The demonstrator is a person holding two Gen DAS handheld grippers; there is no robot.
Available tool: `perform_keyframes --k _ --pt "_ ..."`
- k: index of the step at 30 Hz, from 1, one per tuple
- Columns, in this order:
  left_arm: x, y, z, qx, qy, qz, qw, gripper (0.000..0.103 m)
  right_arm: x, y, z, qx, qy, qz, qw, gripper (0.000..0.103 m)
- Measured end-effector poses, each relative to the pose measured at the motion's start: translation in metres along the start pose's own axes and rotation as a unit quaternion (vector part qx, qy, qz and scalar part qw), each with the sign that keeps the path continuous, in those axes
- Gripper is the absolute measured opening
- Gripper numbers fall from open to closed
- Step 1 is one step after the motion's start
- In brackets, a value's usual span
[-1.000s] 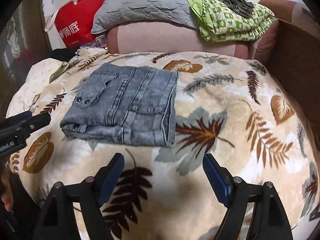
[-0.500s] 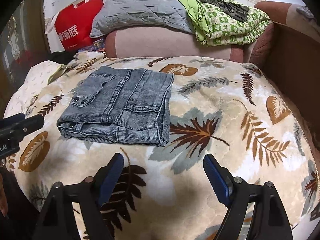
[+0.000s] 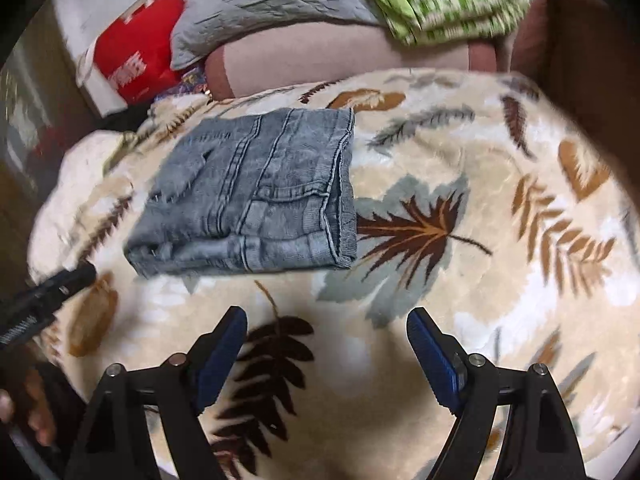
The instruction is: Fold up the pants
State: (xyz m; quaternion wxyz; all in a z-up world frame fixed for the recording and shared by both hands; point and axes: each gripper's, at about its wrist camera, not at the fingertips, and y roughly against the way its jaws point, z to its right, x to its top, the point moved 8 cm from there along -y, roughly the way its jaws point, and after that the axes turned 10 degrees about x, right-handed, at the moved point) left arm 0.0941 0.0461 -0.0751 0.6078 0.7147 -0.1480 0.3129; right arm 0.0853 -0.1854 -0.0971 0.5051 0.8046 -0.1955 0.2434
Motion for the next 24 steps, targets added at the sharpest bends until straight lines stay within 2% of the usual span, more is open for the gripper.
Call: perform_keyframes --k 2,4,6,9,11,12,13,14,16,18,20,21,23,24 --pt "0.015 -0.013 -0.003 -0.002 0.005 -0.006 1.0000 0.080 0.020 -0.005 0.005 0.023 -0.017 0.000 1.000 0.085" --pt "0.030 -0.033 0.002 -0.031 0.009 -0.027 0.9991 0.080 0.046 -0.016 0.012 0.047 -0.046 -0.007 0.998 0.088" --pt "0.037 -0.052 0.010 -0.051 0.013 -0.049 0.9974 0.080 0.065 -0.043 0.022 0.091 -0.103 -0.042 0.990 0.090" --pt "0.036 -0.077 0.019 -0.056 0.012 -0.079 0.9952 0.080 0.075 -0.076 0.034 0.096 -0.142 -0.076 0.982 0.090" --pt "0.029 -0.091 0.029 -0.070 0.006 -0.104 0.9921 0.080 0.066 -0.098 0.032 0.124 -0.166 -0.113 0.972 0.087" --pt "0.027 -0.094 0.032 -0.076 0.011 -0.105 0.9916 0.080 0.061 -0.106 0.027 0.124 -0.156 -0.132 0.971 0.083" --pt "0.026 -0.096 0.034 -0.077 0.011 -0.103 0.9916 0.080 0.059 -0.107 0.025 0.104 -0.130 -0.137 0.976 0.069" --pt "0.025 -0.096 0.035 -0.074 0.009 -0.103 0.9919 0.080 0.061 -0.106 0.022 0.085 -0.113 -0.140 0.980 0.045" --pt "0.026 -0.092 0.037 -0.070 0.003 -0.095 0.9930 0.077 0.068 -0.099 0.019 0.074 -0.102 -0.135 0.983 0.036" --pt "0.024 -0.089 0.040 -0.056 -0.011 -0.083 0.9949 0.076 0.075 -0.091 0.008 0.021 -0.032 -0.127 0.991 0.036" --pt "0.022 -0.086 0.044 -0.045 -0.018 -0.077 0.9958 0.076 0.066 -0.100 0.001 -0.023 0.019 -0.137 0.990 0.036" --pt "0.023 -0.086 0.044 -0.042 -0.016 -0.079 0.9959 0.076 0.063 -0.105 0.002 -0.037 0.025 -0.137 0.990 0.040" --pt "0.024 -0.082 0.042 -0.037 -0.012 -0.075 0.9964 0.076 0.062 -0.102 0.009 -0.058 0.017 -0.116 0.991 0.070" --pt "0.025 -0.079 0.040 -0.038 -0.013 -0.072 0.9966 0.076 0.063 -0.095 0.010 -0.060 0.013 -0.106 0.993 0.073"
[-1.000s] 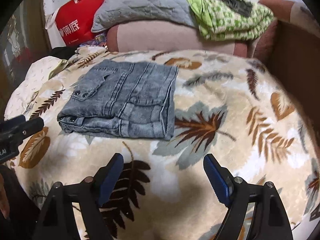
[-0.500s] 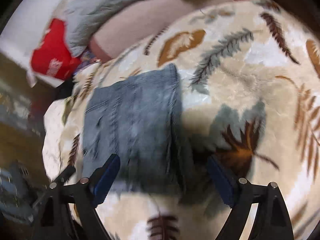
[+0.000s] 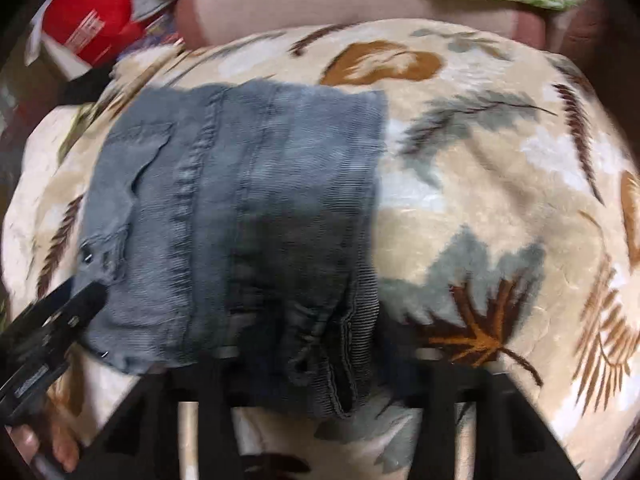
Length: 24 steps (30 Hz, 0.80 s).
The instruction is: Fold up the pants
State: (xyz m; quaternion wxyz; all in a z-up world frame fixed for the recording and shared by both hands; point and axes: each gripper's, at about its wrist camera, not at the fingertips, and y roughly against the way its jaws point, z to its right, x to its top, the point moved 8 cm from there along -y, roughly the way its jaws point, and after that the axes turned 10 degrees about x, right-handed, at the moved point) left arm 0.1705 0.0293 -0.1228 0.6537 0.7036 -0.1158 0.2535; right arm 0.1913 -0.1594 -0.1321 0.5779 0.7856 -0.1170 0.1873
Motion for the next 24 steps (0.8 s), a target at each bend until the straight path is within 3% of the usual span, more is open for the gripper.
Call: perform_keyframes --k 5,8,10,12,14,20,24 --pt "-0.002 0.022 -0.012 0.009 0.005 0.019 0.9998 0.076 -0.004 0.056 -0.011 0.009 0.005 0.083 0.996 0.077" --pt "-0.006 0.027 -0.016 0.015 0.007 0.024 0.9996 0.076 -0.009 0.065 -0.029 0.026 0.023 0.104 0.994 0.082" --pt "-0.010 0.019 -0.015 0.023 -0.001 0.012 0.9997 0.077 -0.011 0.049 -0.033 0.008 0.039 0.094 0.995 0.084" --pt "-0.014 0.011 -0.011 0.029 -0.009 0.000 0.9995 0.077 -0.021 0.012 -0.024 -0.028 0.051 0.036 0.998 0.090" --pt "-0.014 0.020 -0.013 0.034 -0.009 0.013 0.9993 0.077 -0.029 0.005 -0.021 -0.004 0.022 0.022 1.000 0.092" --pt "-0.016 0.065 -0.013 0.035 -0.006 0.066 0.9972 0.077 -0.050 0.079 -0.033 -0.009 0.064 0.102 0.993 0.094" --pt "-0.028 0.087 -0.007 0.034 -0.009 0.087 0.9956 0.077 -0.078 0.102 -0.040 -0.009 0.073 0.140 0.987 0.094"
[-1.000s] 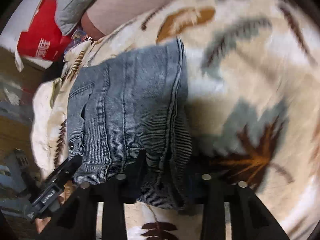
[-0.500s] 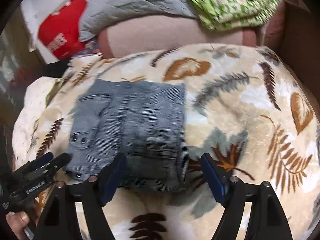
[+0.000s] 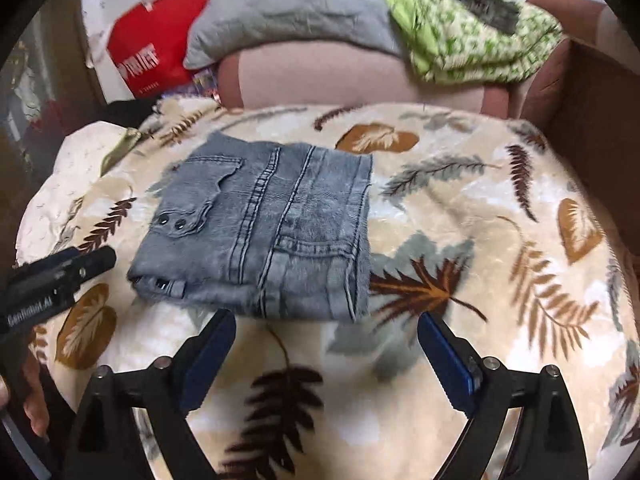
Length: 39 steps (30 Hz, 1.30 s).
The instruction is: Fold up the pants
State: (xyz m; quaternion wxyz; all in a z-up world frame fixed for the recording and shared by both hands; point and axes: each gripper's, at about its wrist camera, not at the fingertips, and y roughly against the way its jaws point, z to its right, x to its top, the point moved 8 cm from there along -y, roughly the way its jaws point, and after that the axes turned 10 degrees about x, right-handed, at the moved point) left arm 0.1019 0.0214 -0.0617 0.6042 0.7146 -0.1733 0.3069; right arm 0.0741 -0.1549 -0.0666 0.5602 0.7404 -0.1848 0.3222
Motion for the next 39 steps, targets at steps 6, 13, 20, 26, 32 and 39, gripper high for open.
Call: perform_keyframes --k 6,13,20,26,32,39 --pt "-0.007 0.020 0.010 0.011 -0.013 0.013 0.9998 0.077 -0.015 0.008 0.000 -0.004 0.014 0.031 0.999 0.094" --pt "-0.015 0.024 0.017 0.018 -0.019 0.012 0.9996 0.077 -0.019 0.005 0.006 -0.010 0.023 0.036 0.999 0.094" --pt "-0.018 0.021 0.017 0.015 -0.015 0.006 0.9998 0.077 -0.023 0.002 0.006 -0.015 0.029 0.030 0.999 0.094" --pt "-0.019 0.019 0.014 0.014 -0.011 0.003 0.9998 0.077 -0.024 -0.002 0.003 -0.021 0.037 0.026 0.999 0.094" --pt "-0.019 0.016 0.010 0.014 -0.006 0.003 0.9999 0.077 -0.025 -0.005 0.000 -0.023 0.046 0.023 0.998 0.094" --pt "-0.012 0.023 0.011 0.017 -0.010 0.022 0.9996 0.077 -0.013 0.006 -0.002 -0.034 0.056 0.035 0.997 0.094"
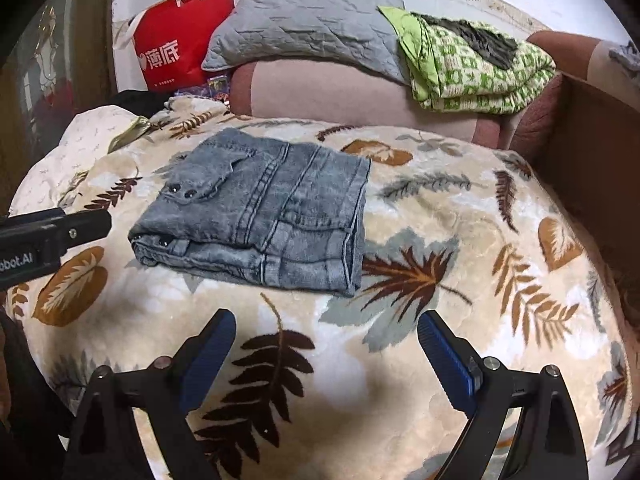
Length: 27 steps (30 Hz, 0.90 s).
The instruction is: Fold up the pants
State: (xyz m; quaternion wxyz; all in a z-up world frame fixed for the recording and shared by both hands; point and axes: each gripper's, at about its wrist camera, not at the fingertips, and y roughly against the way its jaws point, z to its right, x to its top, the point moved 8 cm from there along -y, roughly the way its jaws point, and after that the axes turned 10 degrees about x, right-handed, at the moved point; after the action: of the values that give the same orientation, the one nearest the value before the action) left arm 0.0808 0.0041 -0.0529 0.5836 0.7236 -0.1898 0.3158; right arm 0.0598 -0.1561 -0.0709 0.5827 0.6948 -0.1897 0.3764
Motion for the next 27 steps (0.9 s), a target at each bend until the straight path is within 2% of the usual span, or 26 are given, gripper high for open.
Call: perform_keyframes --k 14,27 --pt "-0.003 0.003 -0.004 -0.014 0.006 -0.004 0.9999 0.077 0.003 0.003 -0.005 -0.006 -0.001 -0.027 1.000 0.094" --pt "-0.008 0.010 -0.004 -0.021 0.001 -0.002 0.9998 0.077 0.004 0.009 -0.018 -0.008 0.010 -0.027 1.000 0.094"
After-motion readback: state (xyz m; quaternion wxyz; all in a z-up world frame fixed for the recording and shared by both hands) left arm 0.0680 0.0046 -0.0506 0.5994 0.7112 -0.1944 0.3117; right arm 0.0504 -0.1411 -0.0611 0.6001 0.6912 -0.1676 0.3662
